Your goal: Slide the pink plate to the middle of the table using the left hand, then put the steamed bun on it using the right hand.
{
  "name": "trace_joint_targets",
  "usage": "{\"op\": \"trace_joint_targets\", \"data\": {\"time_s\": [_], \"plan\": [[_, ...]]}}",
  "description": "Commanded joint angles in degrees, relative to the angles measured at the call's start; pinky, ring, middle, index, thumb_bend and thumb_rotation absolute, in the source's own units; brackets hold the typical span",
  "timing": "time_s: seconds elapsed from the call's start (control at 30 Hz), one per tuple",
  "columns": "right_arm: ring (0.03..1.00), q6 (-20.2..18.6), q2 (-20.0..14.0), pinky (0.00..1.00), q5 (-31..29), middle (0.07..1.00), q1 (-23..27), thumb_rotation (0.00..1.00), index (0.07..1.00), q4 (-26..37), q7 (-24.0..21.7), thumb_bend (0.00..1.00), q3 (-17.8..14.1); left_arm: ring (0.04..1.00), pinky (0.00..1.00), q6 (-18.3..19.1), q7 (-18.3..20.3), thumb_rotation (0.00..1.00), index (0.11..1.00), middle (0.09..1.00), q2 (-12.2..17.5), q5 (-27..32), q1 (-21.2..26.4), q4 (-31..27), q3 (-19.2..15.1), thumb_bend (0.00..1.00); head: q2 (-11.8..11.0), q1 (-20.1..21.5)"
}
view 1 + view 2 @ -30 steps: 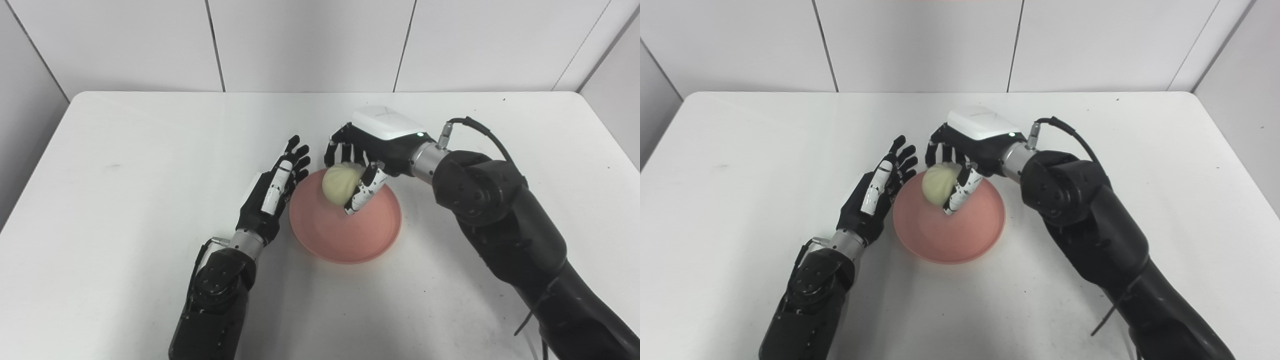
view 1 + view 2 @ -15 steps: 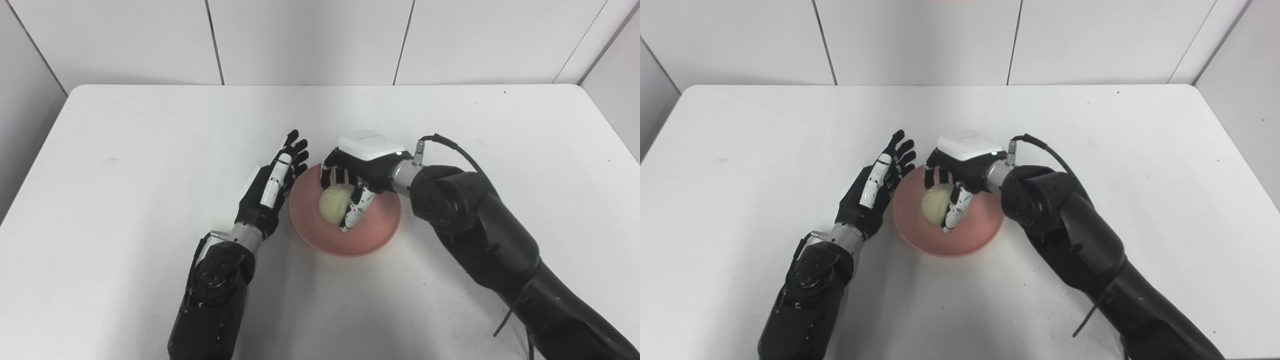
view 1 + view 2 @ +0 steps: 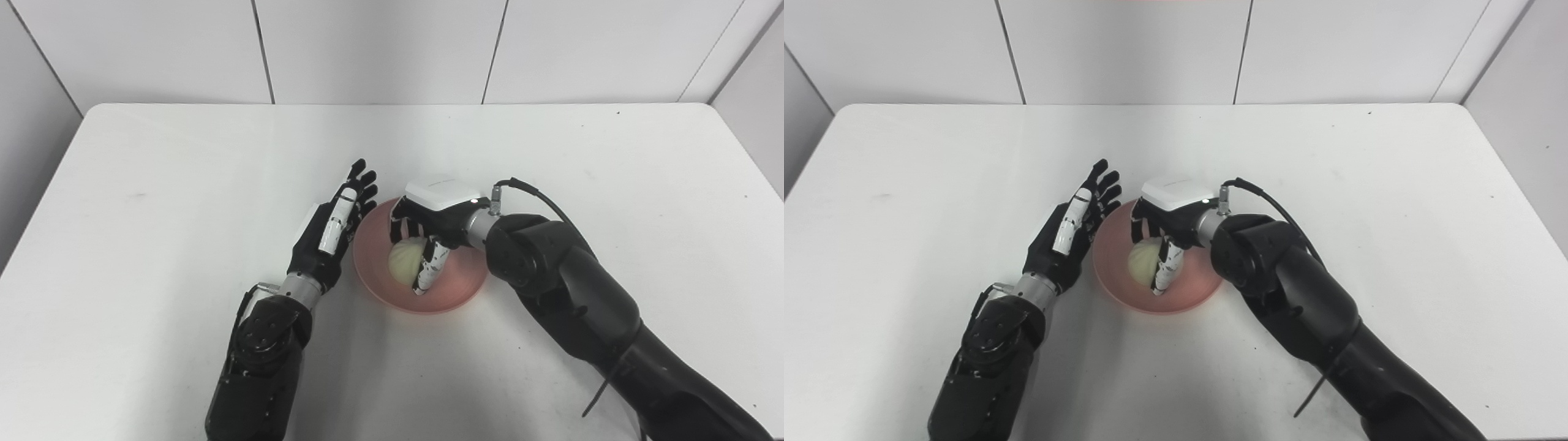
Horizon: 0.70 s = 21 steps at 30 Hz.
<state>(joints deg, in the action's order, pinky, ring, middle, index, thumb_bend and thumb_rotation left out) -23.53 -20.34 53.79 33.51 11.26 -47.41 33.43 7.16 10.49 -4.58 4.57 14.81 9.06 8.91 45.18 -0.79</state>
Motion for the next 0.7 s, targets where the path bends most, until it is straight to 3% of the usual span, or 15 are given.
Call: {"op": "trace_joint_targets", "data": {"time_s": [0.0,0.03,0.07,0.1,0.13,0.3,0.5,0.67], "plan": [[0.430,1.29,-0.58,0.32,1.75,0.462,2.17,0.01,0.526,1.23,-1.63,0.52,0.27,0.976,0.97,4.41,-0.21,1.00,0.982,0.979,0.65,-0.52,-2.27,2.10,0.11,0.39,0.15,-0.04],[0.449,1.20,-0.69,0.34,2.19,0.455,2.34,0.01,0.537,1.38,-2.33,0.52,0.38,0.976,0.97,4.47,-0.21,1.00,0.982,0.979,0.63,-0.49,-2.30,2.01,0.10,0.39,0.17,-0.01],[0.597,1.01,-0.74,0.47,2.43,0.674,2.45,0.22,0.699,1.65,-3.02,0.68,0.31,0.973,0.97,4.65,-0.26,1.00,0.980,0.977,0.58,-0.44,-2.32,1.91,0.05,0.38,0.17,-0.01],[0.609,0.46,-0.71,0.48,2.66,0.691,2.55,0.24,0.712,2.06,-3.94,0.70,0.09,0.973,0.97,4.98,-0.28,1.00,0.979,0.977,0.57,-0.44,-2.40,1.54,0.08,0.38,0.16,0.00],[0.662,0.12,-0.64,0.52,2.85,0.756,2.58,0.32,0.769,2.35,-4.63,0.76,-0.14,0.974,0.97,5.21,-0.29,1.00,0.981,0.979,0.56,-0.44,-2.46,1.28,0.11,0.38,0.16,0.00],[0.697,-0.79,-0.47,0.53,4.30,0.818,2.92,0.49,0.843,3.81,-7.89,0.88,-1.13,0.970,0.96,5.63,-0.35,1.00,0.985,0.981,0.66,-0.54,-2.41,1.24,0.06,0.37,0.10,0.06],[0.730,-0.92,-0.53,0.55,6.63,0.849,4.31,0.54,0.864,6.36,-13.66,0.93,-2.09,0.964,0.95,4.97,-0.12,1.00,0.984,0.977,0.69,-0.23,-2.43,1.56,-0.13,0.37,0.00,0.22],[0.734,-1.02,-0.21,0.57,7.87,0.852,5.65,0.52,0.868,8.59,-18.54,0.96,-3.79,0.967,0.95,5.08,0.07,1.00,0.982,0.976,0.87,-0.15,-2.38,1.65,-0.11,0.38,-0.07,0.31]]}}
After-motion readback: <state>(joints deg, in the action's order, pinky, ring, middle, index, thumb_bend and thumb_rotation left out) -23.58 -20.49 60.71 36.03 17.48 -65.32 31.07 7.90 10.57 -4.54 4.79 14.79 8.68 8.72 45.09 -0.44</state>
